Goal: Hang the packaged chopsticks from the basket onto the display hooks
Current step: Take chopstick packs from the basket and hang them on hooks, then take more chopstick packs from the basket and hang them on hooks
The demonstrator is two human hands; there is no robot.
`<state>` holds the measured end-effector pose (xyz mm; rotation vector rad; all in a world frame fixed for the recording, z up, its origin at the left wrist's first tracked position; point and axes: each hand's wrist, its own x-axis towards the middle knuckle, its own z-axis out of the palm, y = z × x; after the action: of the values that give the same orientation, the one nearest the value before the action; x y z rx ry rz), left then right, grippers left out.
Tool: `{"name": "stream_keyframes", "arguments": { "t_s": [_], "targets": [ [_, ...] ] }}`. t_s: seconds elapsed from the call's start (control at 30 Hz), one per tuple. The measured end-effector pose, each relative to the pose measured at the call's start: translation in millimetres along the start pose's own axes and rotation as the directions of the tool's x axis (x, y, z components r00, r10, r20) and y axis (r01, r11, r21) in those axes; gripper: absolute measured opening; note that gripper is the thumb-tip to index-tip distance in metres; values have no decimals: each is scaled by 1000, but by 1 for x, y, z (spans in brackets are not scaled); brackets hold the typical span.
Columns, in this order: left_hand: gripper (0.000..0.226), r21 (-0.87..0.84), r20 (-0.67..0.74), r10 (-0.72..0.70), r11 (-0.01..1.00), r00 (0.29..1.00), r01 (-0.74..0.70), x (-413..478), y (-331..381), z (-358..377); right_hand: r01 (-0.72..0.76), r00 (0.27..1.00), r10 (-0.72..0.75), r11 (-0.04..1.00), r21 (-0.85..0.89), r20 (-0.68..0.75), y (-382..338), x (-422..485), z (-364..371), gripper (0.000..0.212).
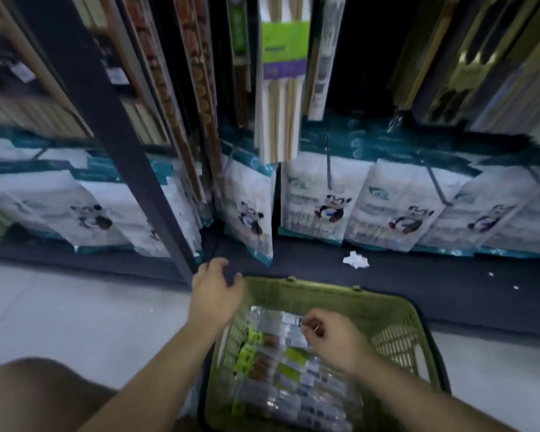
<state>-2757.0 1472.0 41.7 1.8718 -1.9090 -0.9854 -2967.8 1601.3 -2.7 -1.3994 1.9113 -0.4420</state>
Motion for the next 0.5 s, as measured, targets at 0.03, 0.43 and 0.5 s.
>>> {"name": "stream_keyframes", "arguments": {
  "t_s": [0.03, 0.43, 0.5],
  "targets": [
    [45, 71, -10, -63, 995, 998, 64, -2, -21, 9, -31, 999, 32, 999, -12, 42, 13, 4, 17, 9],
    [37, -172, 109, -272, 942, 956, 287, -33, -129, 76, -33, 959, 135, 926, -376, 248, 97, 22, 137, 61],
    [38, -190, 106, -276, 938, 955, 291, -30, -130, 77, -13, 963, 124, 907, -421, 238, 102, 26, 139, 70]
  ]
}}
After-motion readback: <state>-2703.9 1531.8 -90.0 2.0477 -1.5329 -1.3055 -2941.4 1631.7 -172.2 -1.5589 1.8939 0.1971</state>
